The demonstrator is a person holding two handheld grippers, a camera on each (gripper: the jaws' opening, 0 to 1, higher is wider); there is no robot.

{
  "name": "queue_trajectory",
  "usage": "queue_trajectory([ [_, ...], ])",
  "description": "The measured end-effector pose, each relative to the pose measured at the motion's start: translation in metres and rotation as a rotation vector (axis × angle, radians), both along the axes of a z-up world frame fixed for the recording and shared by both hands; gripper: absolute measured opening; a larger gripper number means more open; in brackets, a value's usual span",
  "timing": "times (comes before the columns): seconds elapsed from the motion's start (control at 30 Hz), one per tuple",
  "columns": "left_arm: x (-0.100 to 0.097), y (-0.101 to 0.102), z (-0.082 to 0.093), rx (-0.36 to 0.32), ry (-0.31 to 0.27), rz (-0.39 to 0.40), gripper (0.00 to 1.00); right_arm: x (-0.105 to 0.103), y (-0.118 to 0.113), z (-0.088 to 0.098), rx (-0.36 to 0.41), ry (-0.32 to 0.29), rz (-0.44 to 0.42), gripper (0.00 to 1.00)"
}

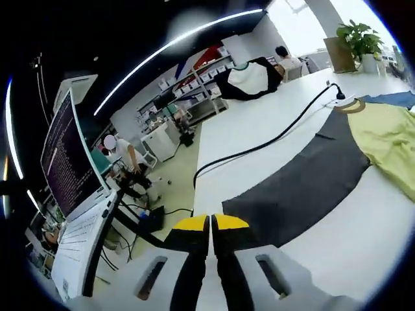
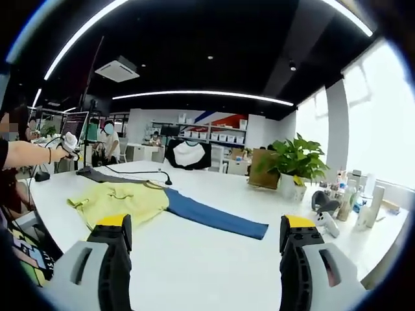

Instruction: Fold the garment on the visible template until the final outline fits inside the template.

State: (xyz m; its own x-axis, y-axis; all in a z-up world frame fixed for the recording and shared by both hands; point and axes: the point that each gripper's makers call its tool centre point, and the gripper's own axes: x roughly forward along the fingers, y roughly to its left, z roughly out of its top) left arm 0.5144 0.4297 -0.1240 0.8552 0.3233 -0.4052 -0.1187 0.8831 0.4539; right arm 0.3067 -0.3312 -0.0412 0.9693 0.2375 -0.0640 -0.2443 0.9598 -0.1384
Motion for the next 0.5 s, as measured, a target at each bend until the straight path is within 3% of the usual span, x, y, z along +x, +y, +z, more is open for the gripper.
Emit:
queue_trajectory([
  [0.13,-0.006,0.005,-0.010,-0.017,0.029,0.019,0.02,-0.001,-0.002,-0.002,-0.001,0.005,-0.009,0.98],
  [0.33,-0.009,-0.001,-0.014,-0.027,0.045,-0.029,0.02,0.000,0.002,-0.006,-0.008,0.015,0.002,0.98],
  [0.4,-0.007,-0.010,-0.017,-0.074,0.043,-0.077,0.09,0.000,0.005,-0.008,-0.010,0.020,0.010,0.98],
  [0.5,-0.007,-0.025,-0.027,-0.133,0.091,-0.151,0.24,0.001,0.007,-0.010,-0.013,0.027,0.015,0.98],
])
